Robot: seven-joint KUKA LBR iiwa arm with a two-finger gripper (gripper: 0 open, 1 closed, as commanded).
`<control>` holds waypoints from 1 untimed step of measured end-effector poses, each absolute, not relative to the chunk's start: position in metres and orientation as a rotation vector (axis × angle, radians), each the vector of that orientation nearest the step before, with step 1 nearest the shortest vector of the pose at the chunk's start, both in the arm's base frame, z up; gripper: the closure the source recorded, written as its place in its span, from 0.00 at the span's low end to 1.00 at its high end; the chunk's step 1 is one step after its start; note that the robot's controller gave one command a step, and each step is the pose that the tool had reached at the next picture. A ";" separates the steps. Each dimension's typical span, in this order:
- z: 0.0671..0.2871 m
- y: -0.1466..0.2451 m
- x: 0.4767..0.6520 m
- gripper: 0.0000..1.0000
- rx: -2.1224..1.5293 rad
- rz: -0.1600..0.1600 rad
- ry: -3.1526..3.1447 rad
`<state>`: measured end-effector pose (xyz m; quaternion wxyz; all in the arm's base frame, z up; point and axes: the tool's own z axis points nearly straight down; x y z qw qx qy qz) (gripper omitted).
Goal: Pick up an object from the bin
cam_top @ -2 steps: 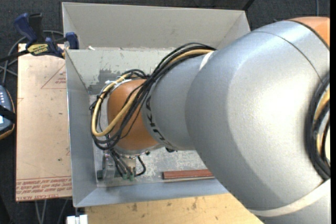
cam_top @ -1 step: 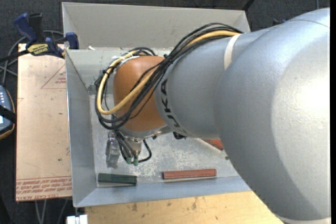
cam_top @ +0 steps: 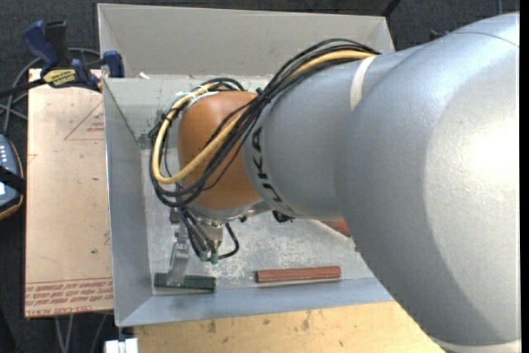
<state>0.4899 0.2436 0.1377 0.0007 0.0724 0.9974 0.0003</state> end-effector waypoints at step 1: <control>0.072 0.244 0.480 0.00 0.147 0.005 3.130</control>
Offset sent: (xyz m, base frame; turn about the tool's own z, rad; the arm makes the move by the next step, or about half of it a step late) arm -0.0115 0.0003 -0.0639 -0.0523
